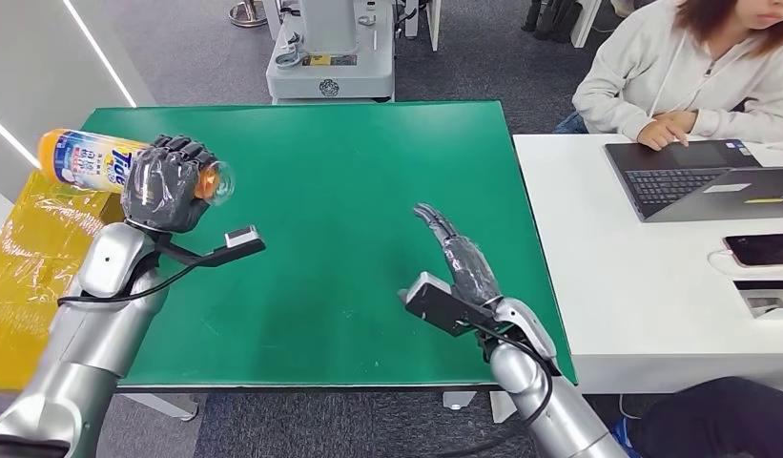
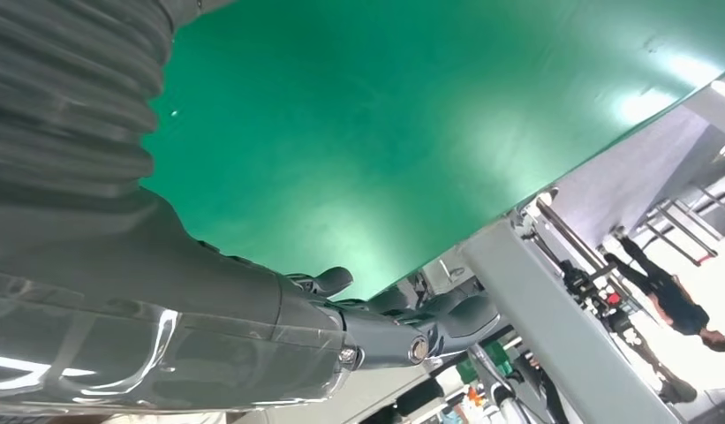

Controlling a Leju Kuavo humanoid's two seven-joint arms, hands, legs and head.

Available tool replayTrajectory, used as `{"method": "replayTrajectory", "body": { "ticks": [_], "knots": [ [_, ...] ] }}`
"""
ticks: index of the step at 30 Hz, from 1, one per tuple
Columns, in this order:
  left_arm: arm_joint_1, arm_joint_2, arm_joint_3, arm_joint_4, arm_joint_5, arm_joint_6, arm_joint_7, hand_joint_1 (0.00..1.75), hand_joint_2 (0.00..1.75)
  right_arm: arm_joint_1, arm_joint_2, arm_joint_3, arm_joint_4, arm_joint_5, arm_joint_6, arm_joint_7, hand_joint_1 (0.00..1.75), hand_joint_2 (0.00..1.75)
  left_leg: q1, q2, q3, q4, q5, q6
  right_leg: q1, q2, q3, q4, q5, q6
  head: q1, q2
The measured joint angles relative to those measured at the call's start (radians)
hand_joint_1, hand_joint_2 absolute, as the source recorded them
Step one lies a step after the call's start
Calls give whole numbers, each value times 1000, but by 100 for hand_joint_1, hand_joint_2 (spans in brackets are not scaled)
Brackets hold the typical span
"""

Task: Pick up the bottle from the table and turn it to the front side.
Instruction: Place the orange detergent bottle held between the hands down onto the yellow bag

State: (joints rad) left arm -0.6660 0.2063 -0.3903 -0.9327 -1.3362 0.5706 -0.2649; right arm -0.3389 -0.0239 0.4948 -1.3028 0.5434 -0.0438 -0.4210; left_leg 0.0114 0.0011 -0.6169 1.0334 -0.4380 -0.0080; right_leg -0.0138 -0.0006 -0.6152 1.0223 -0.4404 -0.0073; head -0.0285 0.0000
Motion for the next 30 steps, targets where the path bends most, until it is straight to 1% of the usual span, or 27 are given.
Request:
{"method": "replayTrajectory", "body": {
  "ticks": [2,5,10,13,15,19,22,27,30],
  "knots": [
    [8,21,-7,24,-70,29,26,175,175,31,-11,-1,-19,1,-16,-3,0,175,0,0,0,0,0,0,0,0,0,0,0,0,0,0],
    [26,44,-10,69,-106,54,38,175,175,80,-26,-4,-45,3,-32,-8,0,175,0,0,0,0,-1,0,0,0,0,0,0,0,0,0],
    [60,70,-14,138,-106,50,20,175,175,136,-44,-12,-94,-27,-25,-33,0,175,0,1,-1,0,-1,0,0,0,0,0,0,0,0,0],
    [102,94,-14,194,-156,48,49,175,175,180,-56,-21,-147,-47,-15,-47,0,175,0,2,-1,-1,-1,-1,0,2,-2,0,0,0,0,0],
    [115,111,-14,244,-183,43,61,175,175,200,-63,-26,-172,-51,-11,-48,0,175,0,2,-1,-1,-1,-1,0,3,-2,0,0,0,0,0],
    [117,139,-14,326,-214,18,74,175,175,218,-67,-27,-193,-52,-7,-48,0,175,0,2,-1,-1,-1,-1,0,2,-2,0,-1,-1,0,0],
    [116,152,-14,365,-222,3,81,175,175,224,-67,-27,-199,-52,-7,-48,0,175,0,2,-1,-1,-1,-1,0,2,-2,0,-1,-1,0,0],
    [97,155,-12,418,-216,-92,78,175,175,235,-67,-27,-225,-40,0,-37,0,175,0,2,-1,0,-1,-1,0,2,-2,0,-1,-1,0,0],
    [76,150,-11,447,-217,-107,72,175,175,247,-66,-27,-243,-31,7,-31,0,175,0,2,-2,0,-1,-1,0,1,-2,0,0,-1,0,0]
  ]
}}
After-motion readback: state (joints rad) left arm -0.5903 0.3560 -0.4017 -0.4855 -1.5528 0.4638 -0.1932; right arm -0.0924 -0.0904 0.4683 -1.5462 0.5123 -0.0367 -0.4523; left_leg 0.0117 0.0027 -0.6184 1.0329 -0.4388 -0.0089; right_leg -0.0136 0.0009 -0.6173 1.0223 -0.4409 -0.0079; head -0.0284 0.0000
